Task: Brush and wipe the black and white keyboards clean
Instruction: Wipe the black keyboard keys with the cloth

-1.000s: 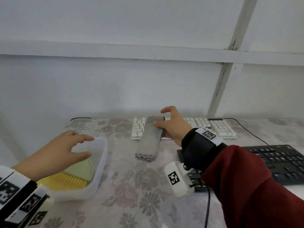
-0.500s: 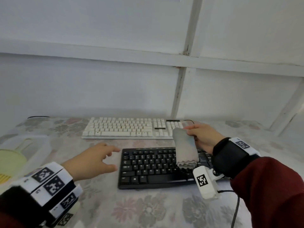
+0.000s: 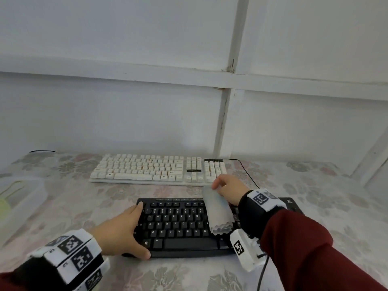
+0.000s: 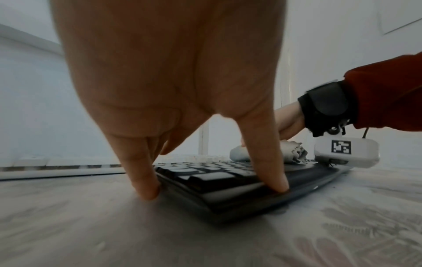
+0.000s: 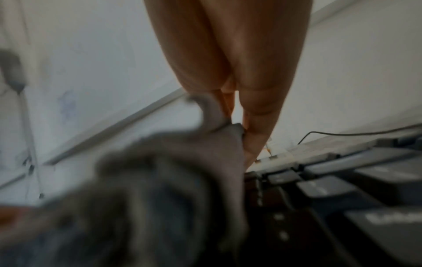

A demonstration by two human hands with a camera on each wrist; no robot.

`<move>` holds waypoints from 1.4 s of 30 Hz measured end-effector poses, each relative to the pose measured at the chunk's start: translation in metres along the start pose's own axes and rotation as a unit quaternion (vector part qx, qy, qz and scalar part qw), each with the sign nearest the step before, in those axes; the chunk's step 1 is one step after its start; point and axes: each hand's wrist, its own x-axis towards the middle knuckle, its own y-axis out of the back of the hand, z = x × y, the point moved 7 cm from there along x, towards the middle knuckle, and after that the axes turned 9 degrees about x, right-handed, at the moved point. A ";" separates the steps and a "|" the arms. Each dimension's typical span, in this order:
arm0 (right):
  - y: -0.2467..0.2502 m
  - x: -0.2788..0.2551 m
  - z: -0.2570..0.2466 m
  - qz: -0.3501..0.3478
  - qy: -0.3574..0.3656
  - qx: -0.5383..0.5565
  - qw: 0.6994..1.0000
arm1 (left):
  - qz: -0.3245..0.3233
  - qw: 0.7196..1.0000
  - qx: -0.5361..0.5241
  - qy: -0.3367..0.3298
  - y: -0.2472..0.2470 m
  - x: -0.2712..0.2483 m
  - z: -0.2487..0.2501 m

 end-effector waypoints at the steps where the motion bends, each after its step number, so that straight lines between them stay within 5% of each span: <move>1: -0.003 0.002 -0.003 -0.002 0.009 -0.043 0.999 | 0.001 1.000 -0.008 0.001 0.000 0.001 -0.001; 9: -0.031 -0.002 -0.018 -0.123 -0.005 -0.340 0.933 | 0.013 0.997 -0.069 -0.023 -0.001 0.007 -0.013; 14: -0.044 0.007 -0.056 -0.142 0.033 -0.321 0.936 | 0.029 0.996 -0.080 -0.040 -0.003 0.008 -0.018; 21: -0.135 0.015 -0.118 -0.236 0.171 -0.309 0.905 | 0.050 0.996 -0.059 -0.048 -0.003 0.012 -0.017; 29: -0.164 0.023 -0.112 -0.285 0.127 -0.462 0.830 | 0.065 0.994 -0.058 -0.065 0.001 0.014 -0.017; 42: -0.049 0.012 -0.029 -0.219 0.052 -0.393 0.891 | 0.066 0.996 -0.023 -0.046 0.002 0.017 -0.017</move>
